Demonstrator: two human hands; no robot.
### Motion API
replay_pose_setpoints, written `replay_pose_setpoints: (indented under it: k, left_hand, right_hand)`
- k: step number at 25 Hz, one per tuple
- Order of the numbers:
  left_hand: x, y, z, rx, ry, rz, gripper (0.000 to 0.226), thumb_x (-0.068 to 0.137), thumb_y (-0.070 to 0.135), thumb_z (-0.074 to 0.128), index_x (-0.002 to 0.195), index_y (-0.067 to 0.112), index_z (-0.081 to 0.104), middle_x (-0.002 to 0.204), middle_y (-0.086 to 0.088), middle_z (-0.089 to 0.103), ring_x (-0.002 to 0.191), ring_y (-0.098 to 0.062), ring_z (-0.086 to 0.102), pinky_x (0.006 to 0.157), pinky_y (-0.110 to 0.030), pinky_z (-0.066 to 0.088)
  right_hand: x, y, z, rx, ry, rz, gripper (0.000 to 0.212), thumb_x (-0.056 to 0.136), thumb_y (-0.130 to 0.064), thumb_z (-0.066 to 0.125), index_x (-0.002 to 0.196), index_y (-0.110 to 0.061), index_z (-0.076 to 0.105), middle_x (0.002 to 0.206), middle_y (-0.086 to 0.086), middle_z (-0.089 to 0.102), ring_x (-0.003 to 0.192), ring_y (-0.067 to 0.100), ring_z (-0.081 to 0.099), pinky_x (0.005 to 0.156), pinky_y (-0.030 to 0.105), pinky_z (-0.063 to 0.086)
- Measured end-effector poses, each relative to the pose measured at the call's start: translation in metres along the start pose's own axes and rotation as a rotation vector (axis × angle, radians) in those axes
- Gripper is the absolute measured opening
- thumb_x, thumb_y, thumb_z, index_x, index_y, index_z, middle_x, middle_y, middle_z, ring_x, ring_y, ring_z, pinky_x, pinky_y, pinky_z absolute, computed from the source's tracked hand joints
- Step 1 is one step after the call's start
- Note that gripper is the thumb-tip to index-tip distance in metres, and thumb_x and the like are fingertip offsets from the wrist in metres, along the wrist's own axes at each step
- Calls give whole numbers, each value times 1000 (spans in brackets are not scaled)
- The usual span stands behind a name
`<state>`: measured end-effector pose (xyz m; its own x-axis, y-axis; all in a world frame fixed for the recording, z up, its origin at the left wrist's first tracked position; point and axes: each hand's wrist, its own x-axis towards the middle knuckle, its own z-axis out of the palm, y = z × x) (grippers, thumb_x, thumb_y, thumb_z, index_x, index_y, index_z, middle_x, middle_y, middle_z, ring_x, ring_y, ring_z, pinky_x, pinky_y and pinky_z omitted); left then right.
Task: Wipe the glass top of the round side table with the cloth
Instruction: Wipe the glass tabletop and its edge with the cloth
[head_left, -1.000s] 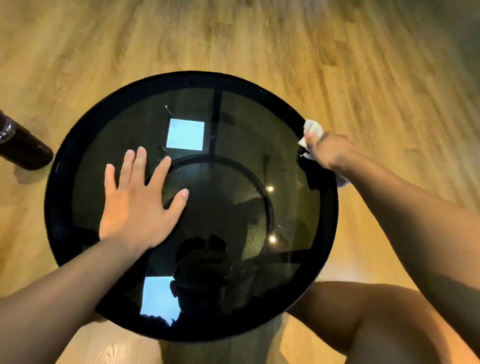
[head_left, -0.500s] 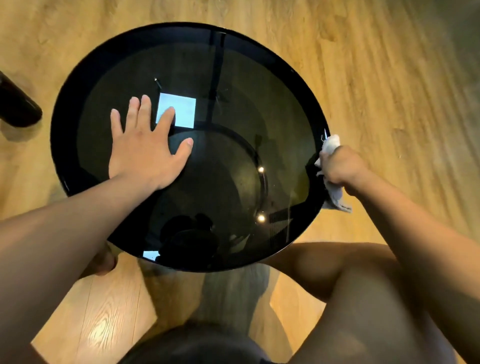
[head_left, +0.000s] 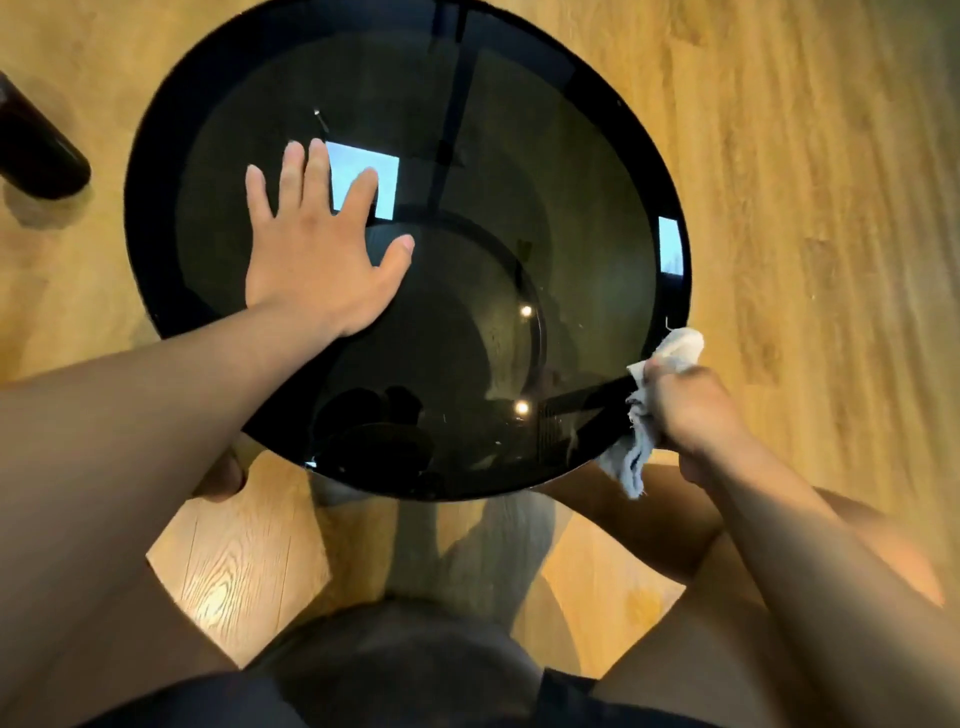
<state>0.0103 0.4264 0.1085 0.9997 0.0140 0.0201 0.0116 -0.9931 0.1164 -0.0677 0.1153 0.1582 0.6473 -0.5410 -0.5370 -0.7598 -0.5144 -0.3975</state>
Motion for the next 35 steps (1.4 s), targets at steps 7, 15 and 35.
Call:
replay_pose_setpoints:
  k: [7, 15, 35]
  left_hand:
    - [-4, 0, -1, -8, -22, -5, 73, 94, 66, 23, 153, 24, 26, 163, -20, 13, 152, -34, 4, 121, -57, 3]
    - [0, -2, 1, -125, 3, 1, 64, 95, 62, 27, 142, 23, 43, 161, -15, 26, 151, -33, 12, 120, -57, 4]
    - [-119, -95, -70, -1093, -341, -528, 75, 98, 65, 13, 158, 20, 9, 161, -10, 28, 146, -30, 29, 110, -37, 28]
  right_hand:
    - [-58, 24, 34, 525, -149, 197, 34, 99, -28, 49, 125, -6, 50, 107, 13, 66, 89, 25, 68, 74, 37, 57]
    - [-81, 10, 93, 770, 6, 550, 73, 77, -67, 47, 116, -6, 54, 126, 23, 61, 105, 46, 62, 93, 56, 50]
    - [-142, -6, 82, 603, -129, 184, 29, 98, -8, 31, 72, -13, 44, 73, 20, 67, 75, 28, 70, 75, 32, 51]
